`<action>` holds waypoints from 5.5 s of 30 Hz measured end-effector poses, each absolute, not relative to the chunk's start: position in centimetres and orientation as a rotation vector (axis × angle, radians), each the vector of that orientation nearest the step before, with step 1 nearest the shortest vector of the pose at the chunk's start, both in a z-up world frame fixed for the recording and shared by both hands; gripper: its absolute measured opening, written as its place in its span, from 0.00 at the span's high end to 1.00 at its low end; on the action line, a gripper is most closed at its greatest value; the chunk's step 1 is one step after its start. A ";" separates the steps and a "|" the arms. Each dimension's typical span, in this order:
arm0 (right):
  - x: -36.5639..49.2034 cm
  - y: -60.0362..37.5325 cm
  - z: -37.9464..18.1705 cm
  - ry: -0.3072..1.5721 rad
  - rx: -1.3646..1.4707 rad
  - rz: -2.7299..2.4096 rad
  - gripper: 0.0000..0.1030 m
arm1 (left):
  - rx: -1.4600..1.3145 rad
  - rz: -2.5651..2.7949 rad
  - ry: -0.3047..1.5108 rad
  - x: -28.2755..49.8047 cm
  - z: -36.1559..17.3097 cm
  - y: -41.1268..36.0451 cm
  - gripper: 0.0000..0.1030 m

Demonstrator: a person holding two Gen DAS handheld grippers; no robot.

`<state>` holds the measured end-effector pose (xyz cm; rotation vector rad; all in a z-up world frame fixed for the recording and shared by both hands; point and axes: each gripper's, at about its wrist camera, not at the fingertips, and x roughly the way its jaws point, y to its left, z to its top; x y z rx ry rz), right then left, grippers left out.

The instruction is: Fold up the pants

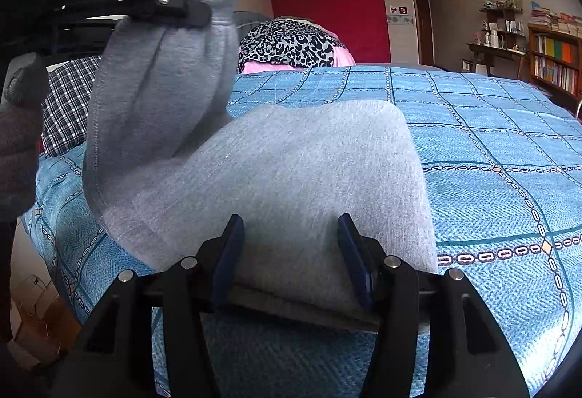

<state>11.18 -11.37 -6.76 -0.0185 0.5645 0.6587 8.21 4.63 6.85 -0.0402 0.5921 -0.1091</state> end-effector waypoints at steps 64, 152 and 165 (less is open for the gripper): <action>16.4 -14.6 1.1 0.571 0.369 0.665 0.81 | 0.050 -0.046 0.639 1.5 -2.7 6.6 0.19; 18.7 -18.4 -3.6 0.684 0.159 0.440 0.57 | -0.006 -0.149 0.728 4.1 -4.1 4.2 0.24; 15.1 -21.1 -4.3 0.742 0.451 0.566 0.57 | 0.001 -0.144 0.725 3.6 -4.0 4.1 0.23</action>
